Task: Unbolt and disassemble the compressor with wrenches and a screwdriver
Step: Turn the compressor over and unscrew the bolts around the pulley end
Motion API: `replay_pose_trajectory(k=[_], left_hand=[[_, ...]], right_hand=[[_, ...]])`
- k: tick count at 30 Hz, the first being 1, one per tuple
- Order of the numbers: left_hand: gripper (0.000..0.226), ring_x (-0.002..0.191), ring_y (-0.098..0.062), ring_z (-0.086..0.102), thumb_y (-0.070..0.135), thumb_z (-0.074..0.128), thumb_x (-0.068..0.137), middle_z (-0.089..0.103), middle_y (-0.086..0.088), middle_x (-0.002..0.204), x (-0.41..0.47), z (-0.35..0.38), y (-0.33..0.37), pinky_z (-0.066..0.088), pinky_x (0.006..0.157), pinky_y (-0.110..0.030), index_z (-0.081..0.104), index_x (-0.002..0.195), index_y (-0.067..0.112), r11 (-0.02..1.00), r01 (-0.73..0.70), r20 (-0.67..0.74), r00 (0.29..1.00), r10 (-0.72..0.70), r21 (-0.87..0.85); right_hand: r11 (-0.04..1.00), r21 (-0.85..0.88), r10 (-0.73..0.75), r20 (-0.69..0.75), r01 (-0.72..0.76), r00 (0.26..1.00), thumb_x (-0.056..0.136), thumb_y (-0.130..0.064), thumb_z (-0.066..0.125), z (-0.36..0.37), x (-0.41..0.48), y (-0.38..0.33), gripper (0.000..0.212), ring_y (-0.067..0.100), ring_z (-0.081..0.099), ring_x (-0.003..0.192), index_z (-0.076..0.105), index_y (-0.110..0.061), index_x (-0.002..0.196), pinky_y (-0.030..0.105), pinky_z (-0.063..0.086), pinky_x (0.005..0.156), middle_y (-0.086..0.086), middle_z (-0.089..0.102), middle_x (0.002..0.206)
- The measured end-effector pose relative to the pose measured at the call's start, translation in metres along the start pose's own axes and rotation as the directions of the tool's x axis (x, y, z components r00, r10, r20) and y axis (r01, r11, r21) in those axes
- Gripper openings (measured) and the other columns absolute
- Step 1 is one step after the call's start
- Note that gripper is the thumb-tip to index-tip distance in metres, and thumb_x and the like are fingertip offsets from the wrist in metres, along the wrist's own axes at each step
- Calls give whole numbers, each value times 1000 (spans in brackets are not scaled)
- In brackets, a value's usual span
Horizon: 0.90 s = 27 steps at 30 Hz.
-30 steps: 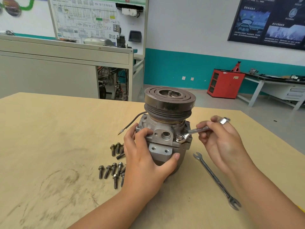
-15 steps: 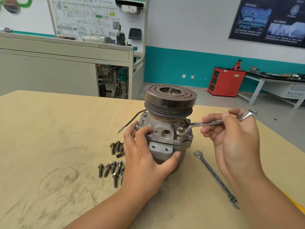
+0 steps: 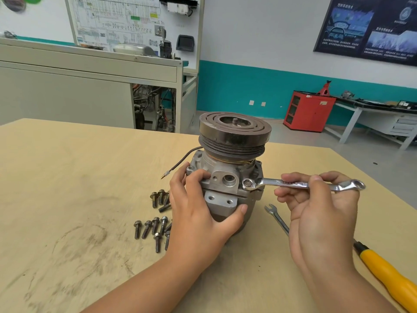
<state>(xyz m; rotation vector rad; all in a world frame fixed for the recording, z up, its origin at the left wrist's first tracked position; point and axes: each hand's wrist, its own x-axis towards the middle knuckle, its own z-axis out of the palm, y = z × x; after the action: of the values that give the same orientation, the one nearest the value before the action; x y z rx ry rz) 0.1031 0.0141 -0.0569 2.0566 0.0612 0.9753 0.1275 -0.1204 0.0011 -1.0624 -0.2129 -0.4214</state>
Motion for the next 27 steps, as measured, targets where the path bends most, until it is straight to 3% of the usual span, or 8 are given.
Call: replay_pose_trajectory(k=[6,9,13,16,19,23,27], left_hand=[[58,137,-9,15,69,55,58,14,20,134,0,-1,1,22,105,-21,16,99,63,1000,-7,10,1000,7,7],[59,138,-11,16,70,54,57,13,22,132,-1,0,1,25,106,-22,15,101,66,1000,1,13,1000,-1,8],[58,137,-12,17,68,55,58,14,22,132,-1,0,0,23,103,-19,18,101,59,1000,-6,2,1000,6,-2],[62,136,-12,18,68,56,58,14,22,132,0,1,0,20,99,-9,17,104,57,1000,4,2,1000,-4,-8],[61,135,-9,18,68,56,57,14,23,132,0,0,0,16,93,0,17,103,59,1000,14,8,1000,-14,-8],[60,135,-9,18,69,55,57,13,22,132,0,0,-1,15,95,-1,13,99,67,1000,8,21,1000,-7,-2],[63,136,-7,15,69,56,58,12,24,131,0,1,-2,14,97,-3,16,106,66,1000,1,14,1000,-1,-5]], right_hand=[[990,-12,139,-1,-139,990,94,4,29,2,19,7,23,16,55,39,36,-15,84,20,45,42,4,66,56],[970,-60,239,70,-235,968,98,0,31,2,32,7,20,14,51,36,37,-15,85,18,42,39,3,66,56],[893,-137,450,200,-429,870,101,-5,36,7,56,7,16,9,51,34,44,-11,89,15,42,36,3,65,54],[840,-189,543,262,-509,798,100,-5,39,13,71,11,10,7,47,32,49,-7,98,14,38,32,3,63,52],[799,-130,593,331,-587,734,100,-5,36,17,78,13,16,5,43,32,49,-4,109,13,32,29,4,59,54],[830,112,507,257,-547,823,99,-2,33,18,72,9,19,5,38,30,45,-12,88,13,29,30,2,54,49],[938,100,326,79,-333,942,97,2,31,9,46,0,22,11,44,32,40,-14,86,15,35,36,2,57,48]])
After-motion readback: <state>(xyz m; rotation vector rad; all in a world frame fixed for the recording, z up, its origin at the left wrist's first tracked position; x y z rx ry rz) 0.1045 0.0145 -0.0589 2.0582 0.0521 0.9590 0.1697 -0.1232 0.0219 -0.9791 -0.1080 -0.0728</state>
